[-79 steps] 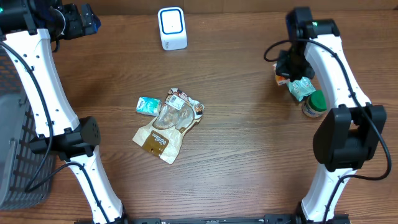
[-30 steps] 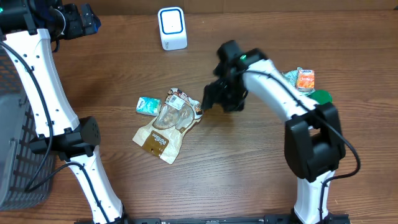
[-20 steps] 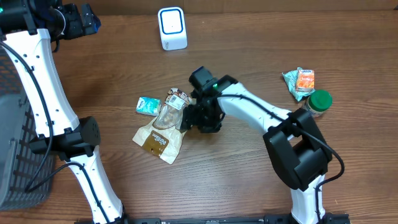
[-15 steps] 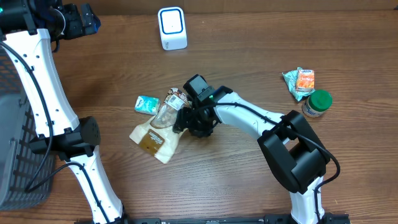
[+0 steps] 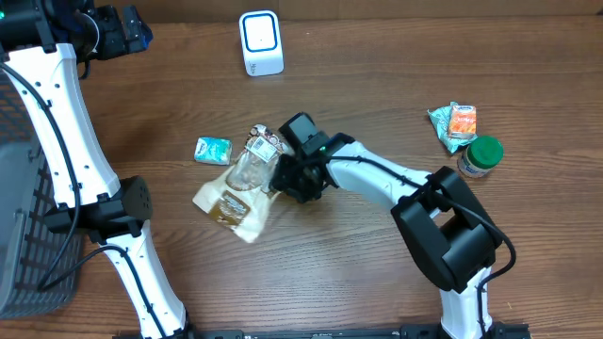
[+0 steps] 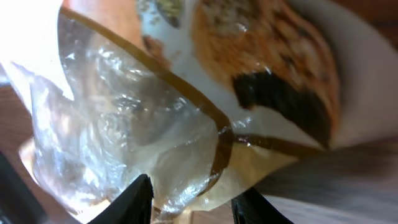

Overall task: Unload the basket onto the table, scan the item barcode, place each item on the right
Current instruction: 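Reach the right gripper to the clear-and-brown nut bag and grasp it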

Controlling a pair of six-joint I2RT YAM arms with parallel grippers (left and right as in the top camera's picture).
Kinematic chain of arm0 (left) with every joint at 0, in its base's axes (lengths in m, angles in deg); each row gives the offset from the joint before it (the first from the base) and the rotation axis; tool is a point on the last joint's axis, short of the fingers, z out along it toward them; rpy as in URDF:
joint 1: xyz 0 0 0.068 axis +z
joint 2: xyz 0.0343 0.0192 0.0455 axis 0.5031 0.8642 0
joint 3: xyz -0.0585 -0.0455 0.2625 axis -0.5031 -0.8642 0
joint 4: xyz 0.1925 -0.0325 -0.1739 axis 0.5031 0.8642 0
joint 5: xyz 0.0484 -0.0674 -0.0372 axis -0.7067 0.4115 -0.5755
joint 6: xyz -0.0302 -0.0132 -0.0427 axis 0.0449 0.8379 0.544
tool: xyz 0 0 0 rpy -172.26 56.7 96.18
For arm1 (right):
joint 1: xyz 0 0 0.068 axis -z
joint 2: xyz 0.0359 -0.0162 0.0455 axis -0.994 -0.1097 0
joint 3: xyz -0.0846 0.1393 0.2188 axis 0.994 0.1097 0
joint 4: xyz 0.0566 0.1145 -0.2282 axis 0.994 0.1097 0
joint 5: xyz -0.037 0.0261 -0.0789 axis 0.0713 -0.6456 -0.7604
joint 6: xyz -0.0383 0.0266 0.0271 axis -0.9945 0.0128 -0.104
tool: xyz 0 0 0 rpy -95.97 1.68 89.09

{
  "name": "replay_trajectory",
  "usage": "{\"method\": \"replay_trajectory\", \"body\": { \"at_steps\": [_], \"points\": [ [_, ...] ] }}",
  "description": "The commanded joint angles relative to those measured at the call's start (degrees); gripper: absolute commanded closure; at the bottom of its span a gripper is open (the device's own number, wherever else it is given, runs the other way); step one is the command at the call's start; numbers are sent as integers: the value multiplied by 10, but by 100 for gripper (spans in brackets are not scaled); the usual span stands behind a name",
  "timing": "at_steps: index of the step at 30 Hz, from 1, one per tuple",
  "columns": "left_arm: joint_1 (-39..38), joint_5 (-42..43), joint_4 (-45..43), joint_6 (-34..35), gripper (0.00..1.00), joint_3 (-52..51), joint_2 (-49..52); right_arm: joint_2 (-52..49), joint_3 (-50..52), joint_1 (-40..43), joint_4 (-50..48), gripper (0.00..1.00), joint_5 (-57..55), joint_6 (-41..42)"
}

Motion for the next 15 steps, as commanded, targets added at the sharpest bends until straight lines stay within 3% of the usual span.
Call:
{"method": "replay_trajectory", "body": {
  "at_steps": [1,4,6,13,15],
  "points": [
    [-4,-4,1,8,0,10,-19,6,-17,60,38,61,-10,-122],
    [-4,-4,1,8,0,10,-19,6,-44,111,38,61,62,-261],
    [-4,-4,1,8,1,10,-19,6,-56,130,38,58,93,-309],
    [-4,-4,1,8,0,10,-19,1,-53,150,48,31,122,-319],
    [-4,-4,1,8,1,10,-19,-8,-41,145,38,29,148,-319]
  ]
}}
